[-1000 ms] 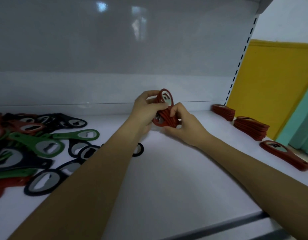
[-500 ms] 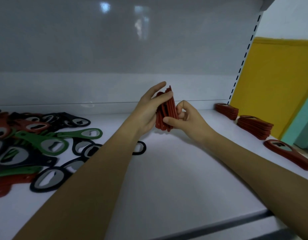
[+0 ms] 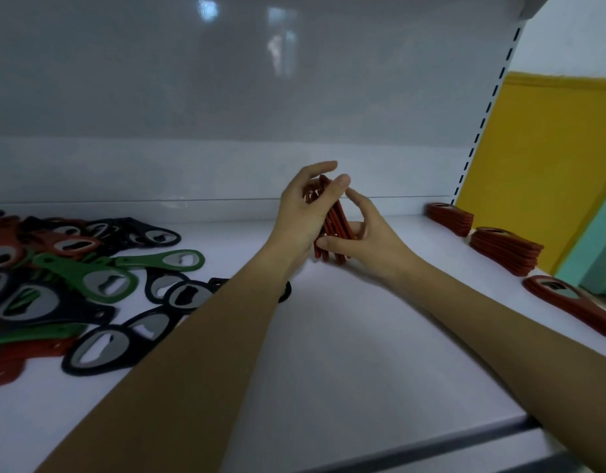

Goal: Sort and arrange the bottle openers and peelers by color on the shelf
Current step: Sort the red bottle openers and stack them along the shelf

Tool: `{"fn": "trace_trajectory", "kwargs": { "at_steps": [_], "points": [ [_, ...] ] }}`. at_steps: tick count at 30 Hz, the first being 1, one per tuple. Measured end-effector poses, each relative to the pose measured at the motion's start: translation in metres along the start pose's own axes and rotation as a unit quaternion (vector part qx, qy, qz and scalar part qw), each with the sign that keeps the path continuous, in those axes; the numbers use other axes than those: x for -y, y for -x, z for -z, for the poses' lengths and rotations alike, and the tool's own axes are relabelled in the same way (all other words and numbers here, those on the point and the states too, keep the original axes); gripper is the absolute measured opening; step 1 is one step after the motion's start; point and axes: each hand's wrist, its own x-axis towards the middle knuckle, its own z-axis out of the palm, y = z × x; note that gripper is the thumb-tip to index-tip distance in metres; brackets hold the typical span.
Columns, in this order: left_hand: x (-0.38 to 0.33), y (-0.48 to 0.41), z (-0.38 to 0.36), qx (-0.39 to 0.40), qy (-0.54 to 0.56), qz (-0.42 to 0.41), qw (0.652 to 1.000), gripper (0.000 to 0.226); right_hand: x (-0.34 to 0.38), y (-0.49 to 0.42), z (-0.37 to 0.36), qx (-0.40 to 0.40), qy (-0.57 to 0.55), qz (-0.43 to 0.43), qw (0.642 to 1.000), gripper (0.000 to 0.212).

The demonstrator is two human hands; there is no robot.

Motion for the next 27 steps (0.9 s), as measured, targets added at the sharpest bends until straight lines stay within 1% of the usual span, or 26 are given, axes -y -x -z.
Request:
{"fn": "trace_trajectory", "kwargs": {
  "at_steps": [1,3,5,7,9,12,14,15,17,19,21,23,25,27],
  "points": [
    [0.0,0.0,0.001,0.022,0.005,0.011,1.0,0.013,0.0,-0.001,0.0,0.003,-0.004,0.001,1.0,0.086],
    [0.001,0.001,0.005,0.089,0.022,0.049,0.995,0.014,-0.002,-0.002,0.002,-0.001,-0.032,0.003,0.999,0.075],
    [0.002,0.002,0.008,0.159,0.026,0.077,0.984,0.021,-0.004,-0.001,0.005,-0.014,-0.036,0.002,0.999,0.067],
    [0.002,0.002,0.011,0.185,0.004,0.069,0.98,0.025,-0.006,-0.001,0.009,-0.006,-0.021,-0.001,1.0,0.065],
    [0.003,0.002,0.013,0.172,-0.028,0.039,0.984,0.022,-0.005,-0.001,0.011,0.025,-0.008,-0.006,1.0,0.067],
    [0.001,0.001,0.013,0.141,-0.072,-0.023,0.987,0.019,-0.003,-0.001,0.015,0.063,-0.005,0.003,0.998,0.062],
    [-0.004,0.001,0.01,0.134,-0.092,-0.063,0.985,0.02,-0.003,-0.002,0.019,0.061,-0.014,0.018,0.998,0.061],
    [-0.005,0.001,0.009,0.137,-0.098,-0.07,0.983,0.02,-0.003,-0.003,0.02,0.057,-0.009,0.023,0.998,0.062],
    [-0.005,0.004,0.007,0.164,-0.105,-0.054,0.979,0.023,-0.003,-0.002,0.021,0.053,0.047,0.031,0.997,0.063],
    [-0.002,0.007,0.006,0.197,-0.098,-0.018,0.975,0.028,-0.003,0.0,0.02,0.045,0.107,0.038,0.992,0.061],
    [0.001,0.009,0.006,0.203,-0.095,-0.003,0.974,0.03,-0.004,0.001,0.02,0.042,0.126,0.042,0.99,0.061],
    [0.002,0.008,0.006,0.185,-0.087,-0.005,0.979,0.03,-0.004,0.001,0.019,0.042,0.115,0.032,0.992,0.065],
    [0.003,0.006,0.009,0.152,-0.036,0.013,0.988,0.028,-0.003,0.001,0.018,0.038,0.069,0.001,0.997,0.071],
    [0.005,0.004,0.012,0.112,0.024,0.041,0.993,0.022,-0.002,0.001,0.015,0.031,0.025,-0.019,0.999,0.068]
  ]
}}
